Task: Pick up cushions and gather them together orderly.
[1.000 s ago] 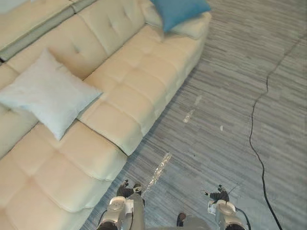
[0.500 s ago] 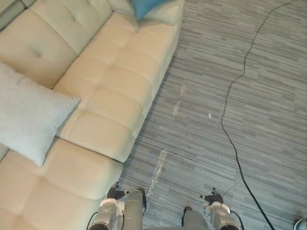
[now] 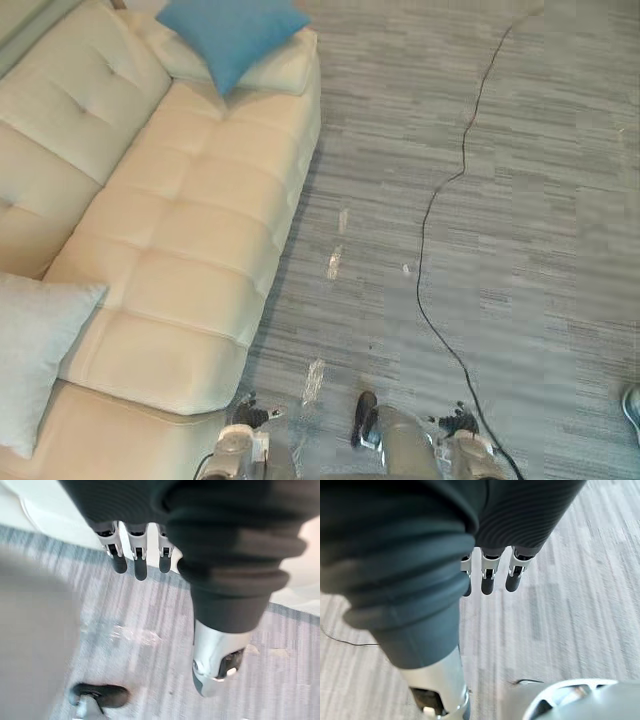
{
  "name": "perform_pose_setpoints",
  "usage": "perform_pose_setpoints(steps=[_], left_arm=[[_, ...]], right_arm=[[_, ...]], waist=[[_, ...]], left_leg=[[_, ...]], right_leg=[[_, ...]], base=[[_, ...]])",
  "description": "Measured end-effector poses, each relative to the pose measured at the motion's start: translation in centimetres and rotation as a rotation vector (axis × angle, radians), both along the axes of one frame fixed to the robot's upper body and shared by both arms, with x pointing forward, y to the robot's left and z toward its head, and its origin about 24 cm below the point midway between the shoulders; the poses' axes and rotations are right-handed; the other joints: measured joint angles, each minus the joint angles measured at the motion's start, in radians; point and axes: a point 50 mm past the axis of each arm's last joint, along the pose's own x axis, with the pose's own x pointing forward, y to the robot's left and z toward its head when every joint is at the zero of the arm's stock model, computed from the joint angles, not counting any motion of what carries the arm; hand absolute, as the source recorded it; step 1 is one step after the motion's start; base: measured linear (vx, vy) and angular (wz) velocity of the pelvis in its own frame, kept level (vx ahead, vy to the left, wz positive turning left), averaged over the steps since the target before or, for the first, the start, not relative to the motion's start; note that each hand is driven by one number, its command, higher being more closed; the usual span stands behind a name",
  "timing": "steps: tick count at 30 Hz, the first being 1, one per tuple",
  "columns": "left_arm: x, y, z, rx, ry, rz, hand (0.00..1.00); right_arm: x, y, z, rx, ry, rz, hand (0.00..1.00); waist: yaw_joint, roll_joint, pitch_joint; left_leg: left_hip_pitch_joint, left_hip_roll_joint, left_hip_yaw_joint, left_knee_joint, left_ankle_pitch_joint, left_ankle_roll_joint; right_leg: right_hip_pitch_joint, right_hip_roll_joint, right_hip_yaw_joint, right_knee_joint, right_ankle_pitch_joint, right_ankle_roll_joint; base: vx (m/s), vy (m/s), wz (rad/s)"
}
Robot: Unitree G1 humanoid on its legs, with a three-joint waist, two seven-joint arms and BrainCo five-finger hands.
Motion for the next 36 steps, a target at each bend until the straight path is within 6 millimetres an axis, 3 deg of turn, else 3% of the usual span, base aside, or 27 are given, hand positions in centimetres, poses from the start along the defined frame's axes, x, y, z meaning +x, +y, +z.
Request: perform_pose_setpoints(steps=[2,5,8,9,10,12,13,14,15,16,17,19,21,23,25,26,27,29,30,32,33,34,36], left_arm=[[0.4,-0.1,0.2,-0.003,-0.020,-0.003,0.00],[0.9,-0.1,0.5,-0.004,-0.048,-0.006,0.00],[1.0,-0.3,0.6,-0.017,-0.057,-0.010,0.00],[0.9,-0.2,0.6,-0.016,-0.057,-0.011,0.00],[1.0,0.1,0.6,-0.006,-0.058,-0.014,0.00],[1.4,0.4,0.8,-0.003,-0.070,-0.007,0.00],[1.5,0.4,0.9,-0.001,-0.073,-0.009,0.00],[1.4,0.3,0.8,0.001,-0.062,-0.011,0.00],[1.3,0.2,0.7,0.000,-0.053,-0.020,0.00],[1.2,0.1,0.7,0.000,-0.051,-0.024,0.00],[1.1,0.1,0.6,0.001,-0.047,-0.028,0.00],[1.2,-0.1,0.6,0.006,-0.043,-0.044,0.00],[1.5,-0.3,0.7,0.007,-0.049,-0.040,0.00],[1.8,-0.2,0.9,0.015,-0.057,-0.036,0.00],[1.9,0.0,0.9,0.021,-0.059,-0.037,0.00],[1.6,0.4,0.8,0.030,-0.049,-0.036,0.00],[1.4,-0.3,0.6,0.011,-0.033,-0.036,0.00],[1.5,-0.6,0.5,0.001,-0.034,-0.040,0.00],[1.5,-0.8,0.5,-0.005,-0.033,-0.038,0.00],[1.2,-0.6,0.4,-0.008,-0.023,-0.016,0.00],[0.9,-0.3,0.3,-0.008,-0.019,-0.004,0.00],[0.8,-0.2,0.3,-0.009,-0.017,-0.001,0.00],[1.7,0.0,0.8,-0.004,-0.061,-0.010,0.00]], right_arm=[[0.6,-0.1,0.2,-0.005,-0.013,0.001,0.00],[0.8,-0.1,0.3,-0.006,-0.017,0.000,0.00],[1.0,0.3,0.2,0.002,-0.020,0.000,0.00],[0.9,0.6,0.1,0.011,-0.017,0.001,0.00],[1.1,1.1,0.1,0.024,-0.024,0.001,0.00],[0.7,1.5,0.0,0.035,-0.018,-0.003,0.00],[0.7,1.5,-0.1,0.036,-0.016,-0.005,0.00],[0.5,1.4,-0.1,0.041,-0.015,-0.023,0.00],[0.4,1.3,-0.1,0.039,-0.020,-0.031,0.00],[0.4,1.3,-0.1,0.040,-0.022,-0.031,0.00],[0.2,1.4,-0.1,0.048,-0.023,-0.029,0.00],[0.2,1.6,-0.1,0.058,-0.029,-0.026,0.00],[0.8,1.4,0.2,0.050,-0.047,-0.020,0.00],[1.5,1.0,0.5,0.037,-0.064,-0.013,0.00],[1.9,0.7,0.7,0.029,-0.074,-0.009,0.00],[1.2,0.7,0.4,0.030,-0.056,-0.013,0.00],[1.3,-0.1,0.6,0.010,-0.059,-0.018,0.00],[1.9,-0.8,1.0,-0.012,-0.072,-0.010,0.00],[1.9,-1.0,1.1,-0.016,-0.072,-0.010,0.00],[1.8,-0.7,0.9,-0.014,-0.062,0.010,0.00],[1.6,0.1,0.6,0.003,-0.051,0.028,0.00],[1.4,0.4,0.4,0.013,-0.040,0.025,0.00],[1.3,0.6,0.3,0.021,-0.034,0.023,0.00]], waist=[[0.005,0.001,0.007],[0.027,0.006,0.015],[0.036,0.010,0.020],[0.052,0.000,0.013],[0.053,-0.015,0.002],[0.056,-0.050,-0.002],[0.060,-0.053,-0.002],[0.058,-0.056,-0.003],[0.052,-0.057,-0.002],[0.050,-0.057,-0.001],[0.038,-0.056,0.000],[0.023,-0.055,0.001],[0.021,-0.034,0.015],[0.018,-0.021,0.022],[0.012,-0.022,0.021],[0.005,-0.054,0.013],[0.002,-0.018,0.019],[-0.018,-0.009,0.014],[-0.021,0.002,0.013],[-0.024,0.010,0.019],[-0.010,0.008,0.026],[0.009,0.000,0.033],[0.021,-0.011,0.040]], left_leg=[[-0.088,-0.023,0.013,0.049,-0.055,0.024],[-0.190,-0.077,0.074,-0.155,-0.066,0.034],[-0.190,-0.139,0.089,-0.549,0.074,0.042],[-0.182,-0.148,0.100,-0.592,0.184,0.062],[-0.179,-0.171,0.111,-0.570,0.184,0.104],[-0.205,-0.182,0.136,-0.466,0.099,0.131],[-0.200,-0.185,0.142,-0.441,0.074,0.134],[-0.162,-0.198,0.149,-0.421,0.028,0.143],[-0.106,-0.212,0.153,-0.433,-0.007,0.154],[-0.079,-0.217,0.153,-0.438,-0.023,0.157],[-0.021,-0.219,0.142,-0.449,-0.050,0.161],[0.062,-0.214,0.130,-0.488,-0.053,0.164],[0.183,-0.172,0.132,-0.568,-0.053,0.163],[0.231,-0.133,0.132,-0.594,-0.053,0.162],[0.265,-0.097,0.131,-0.601,-0.062,0.116],[0.304,-0.099,0.115,-0.601,-0.090,0.057],[0.341,-0.064,0.080,-0.598,-0.118,0.017],[0.333,-0.049,0.047,-0.560,-0.084,-0.029],[0.302,-0.028,0.023,-0.454,-0.048,-0.046],[0.178,-0.001,-0.026,-0.164,0.103,-0.020],[0.091,0.028,-0.025,0.049,0.087,-0.011],[0.014,0.027,-0.013,0.169,0.027,0.008],[-0.076,0.006,0.017,0.193,-0.014,0.031]], right_leg=[[0.066,0.006,0.001,-0.067,-0.006,-0.012],[0.144,0.005,0.001,-0.158,0.001,0.000],[0.209,0.000,0.002,-0.217,-0.018,0.043],[0.238,-0.003,0.026,-0.231,-0.036,0.071],[0.254,-0.021,0.036,-0.247,-0.048,0.098],[0.253,-0.055,0.063,-0.204,-0.060,0.139],[0.249,-0.066,0.078,-0.168,-0.067,0.152],[0.211,-0.095,0.099,-0.006,-0.084,0.181],[0.128,-0.138,0.111,0.245,-0.056,0.217],[0.079,-0.156,0.119,0.353,-0.052,0.239],[0.008,-0.178,0.117,0.532,-0.059,0.229],[-0.059,-0.193,0.070,0.610,-0.078,0.189],[-0.126,-0.183,-0.031,0.493,-0.113,0.126],[-0.191,-0.158,-0.080,0.317,-0.095,0.109],[-0.233,-0.108,-0.080,0.074,0.029,0.103],[-0.220,-0.092,-0.025,-0.122,0.202,0.091],[-0.232,-0.078,-0.020,-0.023,0.259,0.012],[-0.249,-0.081,-0.007,0.077,0.148,0.013],[-0.228,-0.075,-0.031,0.112,0.089,-0.001],[-0.136,-0.045,-0.058,0.072,0.045,-0.006],[-0.051,-0.017,-0.065,0.017,0.032,-0.016],[0.028,-0.006,-0.065,-0.025,0.017,-0.020],[0.110,-0.007,-0.077,-0.073,0.002,-0.009]], base=[[0.22,-0.061,0.14],[0.23,0.030,-0.03],[0.33,0.102,-0.11],[0.48,0.149,-0.25],[0.53,0.141,-0.18],[0.53,0.118,-0.09],[0.59,0.180,-0.12],[0.68,0.226,-0.07],[0.66,0.212,-0.05],[0.63,0.138,0.07],[0.51,0.043,0.22],[0.50,-0.006,0.20],[0.49,-0.088,-0.04],[0.49,-0.156,-0.06],[0.51,-0.219,0.15],[0.68,-0.332,0.33],[0.67,-0.319,0.38],[0.49,-0.230,0.32],[0.54,-0.293,0.34],[0.51,-0.288,0.23],[0.48,-0.210,0.01],[0.47,-0.173,-0.01],[0.46,-0.126,0.13]])
